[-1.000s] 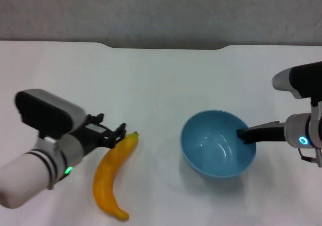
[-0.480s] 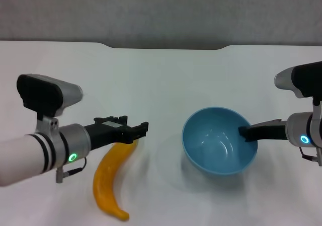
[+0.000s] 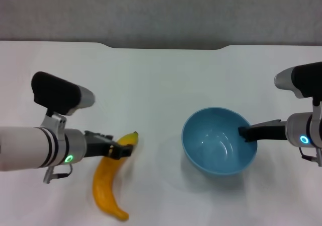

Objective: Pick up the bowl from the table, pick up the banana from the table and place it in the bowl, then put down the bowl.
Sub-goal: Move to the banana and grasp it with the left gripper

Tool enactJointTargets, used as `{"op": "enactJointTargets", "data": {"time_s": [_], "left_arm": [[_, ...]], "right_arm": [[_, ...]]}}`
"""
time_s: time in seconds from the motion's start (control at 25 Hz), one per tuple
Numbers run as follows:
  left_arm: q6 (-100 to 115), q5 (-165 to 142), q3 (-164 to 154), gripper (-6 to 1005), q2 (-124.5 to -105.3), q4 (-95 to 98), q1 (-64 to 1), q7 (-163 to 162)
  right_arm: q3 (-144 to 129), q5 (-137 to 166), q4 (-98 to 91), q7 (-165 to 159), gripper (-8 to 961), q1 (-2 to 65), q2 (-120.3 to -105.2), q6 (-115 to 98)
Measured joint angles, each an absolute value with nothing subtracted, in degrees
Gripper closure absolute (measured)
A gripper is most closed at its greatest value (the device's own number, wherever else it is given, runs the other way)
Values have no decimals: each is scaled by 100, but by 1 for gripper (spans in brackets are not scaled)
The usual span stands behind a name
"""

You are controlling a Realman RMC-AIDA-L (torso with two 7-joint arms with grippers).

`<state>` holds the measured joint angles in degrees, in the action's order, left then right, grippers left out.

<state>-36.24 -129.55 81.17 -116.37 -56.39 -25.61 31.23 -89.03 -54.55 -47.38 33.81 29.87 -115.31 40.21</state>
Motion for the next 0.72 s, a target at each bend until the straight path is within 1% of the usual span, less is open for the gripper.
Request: {"op": "enactJointTargets", "data": {"time_s": [0.04, 0.08, 0.16, 0.72], "left_arm": [[-3717, -13394, 8207, 329, -11694, -5694, -2557, 2927], [-3777, -13748, 8219, 328, -11706, -5747, -2555, 2724], [-3849, -14220, 8048, 328, -11657, -5856, -2563, 2330], [-3926, -13825, 7903, 326, -11691, -5923, -2555, 2030]], "right_arm": [[-8903, -5452, -4729, 3381, 916, 2993, -11531, 4021], [-8904, -5450, -4724, 3380, 916, 2996, -11531, 4022], [-8907, -5453, -4733, 3379, 915, 2997, -11531, 4021], [-8904, -5449, -4753, 3377, 912, 2997, -11526, 4014]]}}
